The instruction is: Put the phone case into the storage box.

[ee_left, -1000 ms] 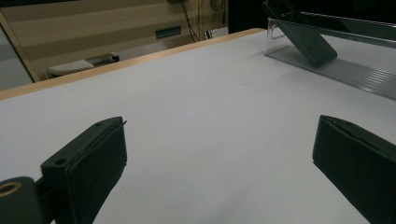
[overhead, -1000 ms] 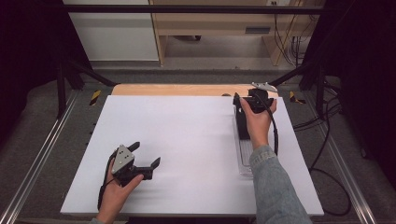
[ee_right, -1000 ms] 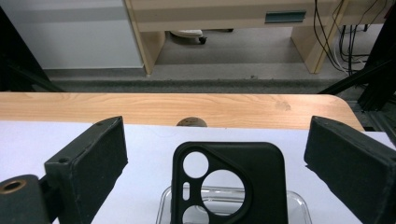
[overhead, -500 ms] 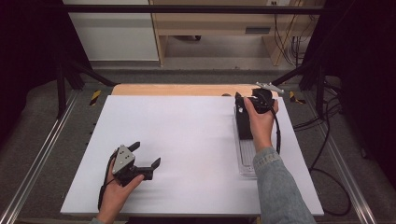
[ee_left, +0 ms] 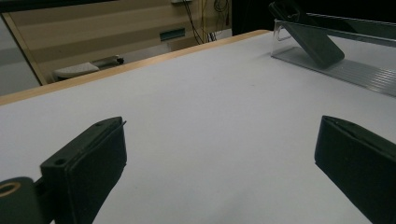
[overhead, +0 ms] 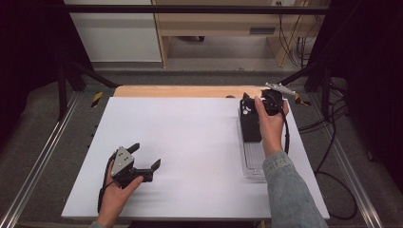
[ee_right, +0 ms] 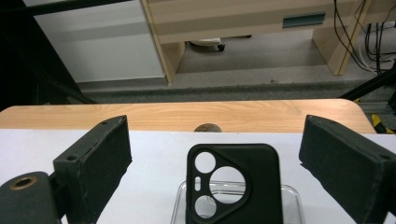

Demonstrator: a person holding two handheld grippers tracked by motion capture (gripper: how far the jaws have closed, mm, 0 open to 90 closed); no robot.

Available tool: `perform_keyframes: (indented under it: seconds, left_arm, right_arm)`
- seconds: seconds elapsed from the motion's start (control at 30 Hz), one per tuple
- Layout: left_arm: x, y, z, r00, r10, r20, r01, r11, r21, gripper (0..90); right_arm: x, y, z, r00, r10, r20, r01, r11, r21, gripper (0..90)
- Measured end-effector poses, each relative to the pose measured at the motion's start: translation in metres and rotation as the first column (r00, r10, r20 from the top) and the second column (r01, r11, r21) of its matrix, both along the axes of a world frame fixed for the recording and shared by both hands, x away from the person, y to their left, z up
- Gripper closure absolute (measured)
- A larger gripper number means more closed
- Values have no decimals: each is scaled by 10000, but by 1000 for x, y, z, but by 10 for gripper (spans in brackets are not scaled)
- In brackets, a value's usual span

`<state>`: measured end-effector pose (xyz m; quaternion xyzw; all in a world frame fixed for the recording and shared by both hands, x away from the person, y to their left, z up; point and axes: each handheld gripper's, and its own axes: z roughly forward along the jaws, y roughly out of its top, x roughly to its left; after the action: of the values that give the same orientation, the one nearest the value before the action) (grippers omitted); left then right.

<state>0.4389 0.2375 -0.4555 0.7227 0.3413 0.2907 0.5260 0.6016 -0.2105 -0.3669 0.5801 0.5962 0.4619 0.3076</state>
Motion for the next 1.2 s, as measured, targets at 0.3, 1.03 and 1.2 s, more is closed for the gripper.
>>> perform_keyframes:
  seconds: [0.3,1.03,1.2]
  left_arm:
    - [0,5,1,10000,82,38,-82,9999,-78,24]
    - [0,7,2,9999,87,149,-86,9999,-64,24]
    - [0,6,2,9999,92,115,-92,9999,-52,24]
  right_arm:
    - [-7,-6,4,9998,48,188,-45,9998,-178,93]
    - [-31,-15,22,9964,424,735,-427,9991,32,91]
    - [-35,-18,27,9954,432,859,-436,9990,33,91]
